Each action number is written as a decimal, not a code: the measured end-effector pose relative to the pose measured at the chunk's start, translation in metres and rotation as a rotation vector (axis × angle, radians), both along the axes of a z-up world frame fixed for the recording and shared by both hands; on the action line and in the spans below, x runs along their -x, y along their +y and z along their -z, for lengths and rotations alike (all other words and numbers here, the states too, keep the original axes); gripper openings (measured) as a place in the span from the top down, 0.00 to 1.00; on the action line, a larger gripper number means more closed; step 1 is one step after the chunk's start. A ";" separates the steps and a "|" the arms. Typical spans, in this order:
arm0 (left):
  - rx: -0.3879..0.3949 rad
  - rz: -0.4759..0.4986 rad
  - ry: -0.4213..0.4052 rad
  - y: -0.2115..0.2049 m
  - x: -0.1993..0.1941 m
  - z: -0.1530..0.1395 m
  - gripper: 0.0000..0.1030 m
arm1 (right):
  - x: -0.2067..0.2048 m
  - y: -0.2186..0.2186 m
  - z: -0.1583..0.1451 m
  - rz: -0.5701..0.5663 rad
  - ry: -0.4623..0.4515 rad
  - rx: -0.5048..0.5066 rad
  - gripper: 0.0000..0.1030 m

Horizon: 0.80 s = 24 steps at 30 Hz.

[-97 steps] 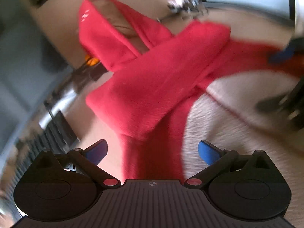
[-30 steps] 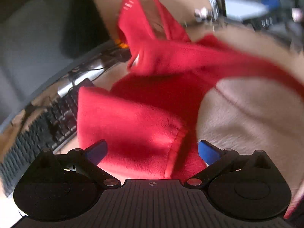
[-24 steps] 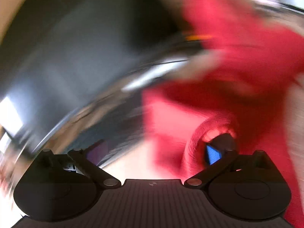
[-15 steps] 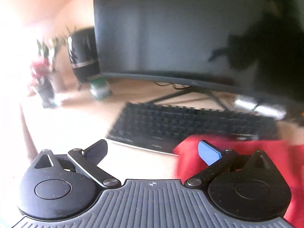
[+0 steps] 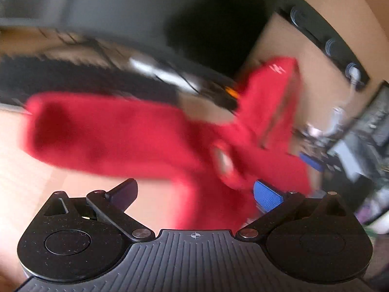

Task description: Fold clothes

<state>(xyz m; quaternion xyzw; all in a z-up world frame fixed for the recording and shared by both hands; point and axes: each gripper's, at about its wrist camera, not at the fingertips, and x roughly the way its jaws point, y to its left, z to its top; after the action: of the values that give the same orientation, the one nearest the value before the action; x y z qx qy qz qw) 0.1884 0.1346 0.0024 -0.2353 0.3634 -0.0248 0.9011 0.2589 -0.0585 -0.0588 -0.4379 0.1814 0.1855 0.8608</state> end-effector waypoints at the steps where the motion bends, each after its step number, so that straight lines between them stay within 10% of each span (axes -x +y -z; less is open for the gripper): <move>1: 0.011 0.012 0.007 -0.006 -0.004 0.002 0.00 | -0.006 -0.007 -0.003 0.043 -0.028 -0.029 0.00; 9: -0.011 0.077 0.020 -0.028 -0.035 0.002 0.00 | -0.041 -0.092 -0.041 0.481 -0.279 -0.272 0.00; 24: -0.053 0.248 0.152 -0.100 -0.084 0.045 0.00 | -0.025 -0.232 -0.065 0.631 0.118 -0.706 0.00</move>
<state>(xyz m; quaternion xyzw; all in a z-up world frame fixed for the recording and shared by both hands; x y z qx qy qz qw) 0.2727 0.0347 -0.0427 -0.1658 0.4573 -0.1087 0.8670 0.2835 -0.2904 0.0060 -0.0309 0.2800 -0.0100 0.9595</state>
